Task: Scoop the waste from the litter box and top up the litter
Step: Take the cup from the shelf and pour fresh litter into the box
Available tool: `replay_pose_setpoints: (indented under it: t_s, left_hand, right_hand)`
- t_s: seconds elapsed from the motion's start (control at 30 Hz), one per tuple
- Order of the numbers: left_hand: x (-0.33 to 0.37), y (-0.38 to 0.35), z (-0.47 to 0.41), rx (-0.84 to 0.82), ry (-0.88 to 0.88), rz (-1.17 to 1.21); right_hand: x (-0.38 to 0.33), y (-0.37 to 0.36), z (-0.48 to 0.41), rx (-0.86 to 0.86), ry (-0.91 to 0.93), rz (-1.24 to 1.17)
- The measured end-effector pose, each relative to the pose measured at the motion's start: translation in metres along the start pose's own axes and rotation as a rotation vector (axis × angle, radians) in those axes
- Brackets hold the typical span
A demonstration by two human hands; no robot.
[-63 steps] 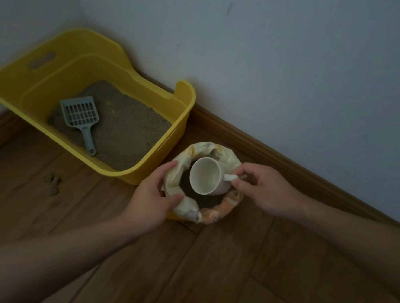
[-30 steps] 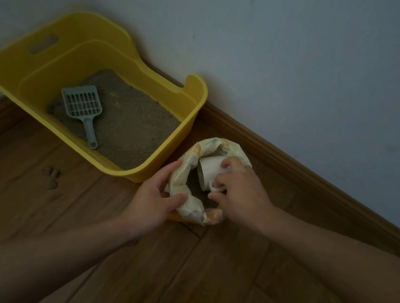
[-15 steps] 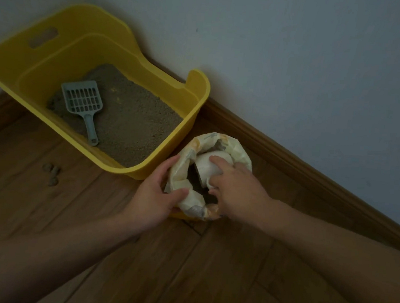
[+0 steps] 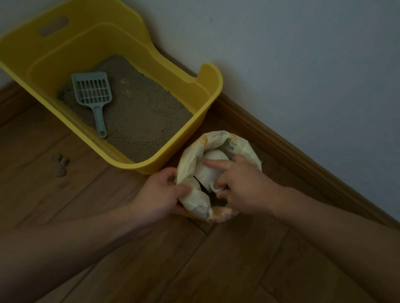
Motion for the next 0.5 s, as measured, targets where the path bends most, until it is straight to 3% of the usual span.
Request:
replay_pose_setpoints:
  t_s: [0.23,0.5]
  left_hand:
    - [0.003,0.001,0.001,0.021,0.0,0.163]
    - [0.014,-0.012,0.006,-0.042,-0.053,0.177]
  right_hand:
    - [-0.006,0.001,0.0,-0.04,0.041,0.013]
    - [0.006,-0.003,0.007,-0.074,0.075,-0.205]
Point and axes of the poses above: each hand's wrist, its own z-axis away from the middle knuckle, its own y-axis out of the back of the hand, x = y × z, the point moved 5 cm from there along -z, towards the middle knuckle, and after that the axes turned 12 degrees about -y, right-handed, at the moved point
